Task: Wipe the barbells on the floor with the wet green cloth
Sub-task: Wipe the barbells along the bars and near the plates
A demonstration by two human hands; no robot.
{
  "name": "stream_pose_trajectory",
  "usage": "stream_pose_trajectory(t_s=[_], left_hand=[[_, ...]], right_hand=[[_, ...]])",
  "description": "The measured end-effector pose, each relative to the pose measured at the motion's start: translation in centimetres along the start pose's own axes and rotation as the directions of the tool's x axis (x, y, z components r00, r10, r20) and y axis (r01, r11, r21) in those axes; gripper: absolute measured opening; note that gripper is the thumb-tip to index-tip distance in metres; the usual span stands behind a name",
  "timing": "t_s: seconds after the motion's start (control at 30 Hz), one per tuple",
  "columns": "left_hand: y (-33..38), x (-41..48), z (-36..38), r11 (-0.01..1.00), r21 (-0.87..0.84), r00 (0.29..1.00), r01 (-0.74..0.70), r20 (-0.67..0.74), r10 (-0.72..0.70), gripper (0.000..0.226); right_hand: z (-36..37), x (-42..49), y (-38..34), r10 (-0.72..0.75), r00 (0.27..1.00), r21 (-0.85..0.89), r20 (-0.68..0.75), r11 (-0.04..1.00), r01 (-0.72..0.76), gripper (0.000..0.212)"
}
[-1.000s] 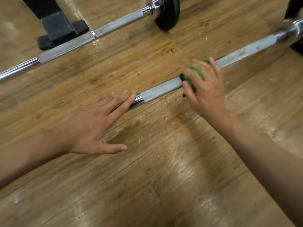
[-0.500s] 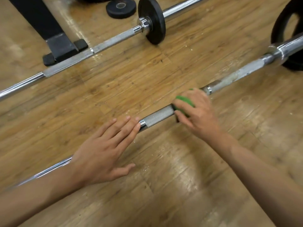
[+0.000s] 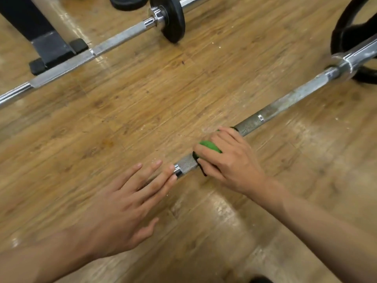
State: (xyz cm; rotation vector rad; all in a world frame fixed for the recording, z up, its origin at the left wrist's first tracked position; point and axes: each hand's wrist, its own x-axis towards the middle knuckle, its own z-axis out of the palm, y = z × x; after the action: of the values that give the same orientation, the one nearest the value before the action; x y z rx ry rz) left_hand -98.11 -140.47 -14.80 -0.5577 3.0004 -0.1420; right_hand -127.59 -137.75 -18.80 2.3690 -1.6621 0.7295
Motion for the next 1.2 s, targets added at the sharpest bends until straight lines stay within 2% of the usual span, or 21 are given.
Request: stream_pose_trajectory(t_s=[0.1,0.23,0.27,0.3,0.4,0.47,0.5,0.57,0.63,0.73,0.77,0.83,0.9,0.97,1.03,1.1,1.2], left_hand=[[-0.5,0.2,-0.3,0.993,-0.012,0.993,-0.117,-0.004,0.117,0.087],[1.0,-0.1,0.0,0.981,-0.121,0.988,-0.153,0.002,0.154,0.091],[1.6,-0.2,0.1,0.979,-0.137,0.988,-0.15,0.001,0.152,0.093],[2.1,-0.3,0.1,0.977,-0.155,0.989,-0.149,0.0,0.15,0.095],[3.5,-0.4,0.0,0.974,-0.169,0.988,-0.153,-0.01,0.154,0.093],[4.3,-0.4,-0.1,0.977,-0.143,0.987,-0.161,-0.009,0.161,0.091],[4.8,-0.5,-0.1,0.977,-0.138,0.987,-0.161,-0.003,0.162,0.092],[5.6,-0.6,-0.1,0.977,-0.143,0.987,-0.16,0.012,0.163,0.094],[6.2,-0.7,-0.2,0.976,-0.152,0.987,-0.155,0.018,0.159,0.096],[7.2,-0.9,-0.4,0.972,-0.173,0.987,-0.157,0.017,0.162,0.097],[7.6,-0.9,-0.5,0.971,-0.176,0.986,-0.163,0.016,0.168,0.097],[8.2,-0.9,-0.4,0.97,-0.175,0.984,-0.172,0.024,0.179,0.097],[8.6,-1.0,-0.4,0.968,-0.179,0.983,-0.173,0.03,0.181,0.097],[8.8,-1.0,-0.5,0.967,-0.179,0.982,-0.181,0.03,0.189,0.097],[9.2,-1.1,-0.6,0.967,-0.169,0.98,-0.192,0.026,0.199,0.096],[9.6,-1.2,-0.6,0.968,-0.163,0.979,-0.193,0.027,0.2,0.096],[10.2,-1.3,-0.8,0.969,-0.155,0.979,-0.192,0.038,0.2,0.096]], right_hand=[[-2.0,-1.6,4.4,0.244,0.968,-0.024,-0.049,0.969,-0.246,0.036],[-1.9,-2.0,2.3,0.543,0.83,-0.037,-0.124,0.834,-0.551,0.027],[-1.8,-1.8,0.8,0.557,0.82,-0.03,-0.133,0.825,-0.565,0.028],[-1.7,-1.8,-0.7,0.525,0.842,-0.017,-0.123,0.848,-0.53,0.031],[-1.8,-2.8,-4.1,0.315,0.949,0.028,-0.024,0.949,-0.315,0.033],[-2.9,-3.9,-3.1,0.206,0.977,0.016,0.049,0.978,-0.207,0.035],[-3.6,-4.5,-2.0,0.196,0.977,0.003,0.085,0.98,-0.197,0.038],[-5.2,-5.8,1.2,0.293,0.95,-0.049,0.112,0.956,-0.289,0.042],[-6.8,-6.9,4.3,0.478,0.877,-0.126,0.042,0.873,-0.47,0.037],[-7.4,-7.0,4.1,0.695,0.718,-0.068,-0.028,0.716,-0.695,0.037],[-7.0,-6.7,2.6,0.704,0.71,-0.031,-0.023,0.709,-0.704,0.037],[-5.9,-6.3,-1.7,0.615,0.788,-0.008,0.004,0.788,-0.615,0.031],[-5.2,-6.8,-5.5,0.445,0.894,0.018,0.062,0.895,-0.447,0.029],[-5.7,-7.5,-5.7,0.292,0.947,0.061,0.133,0.951,-0.302,0.035],[-6.5,-8.4,-3.0,0.27,0.945,0.059,0.182,0.957,-0.285,0.042],[-7.4,-8.8,0.7,0.377,0.916,-0.007,0.133,0.925,-0.38,0.043],[-8.0,-8.8,2.6,0.572,0.819,-0.103,0.039,0.818,-0.566,0.033]])
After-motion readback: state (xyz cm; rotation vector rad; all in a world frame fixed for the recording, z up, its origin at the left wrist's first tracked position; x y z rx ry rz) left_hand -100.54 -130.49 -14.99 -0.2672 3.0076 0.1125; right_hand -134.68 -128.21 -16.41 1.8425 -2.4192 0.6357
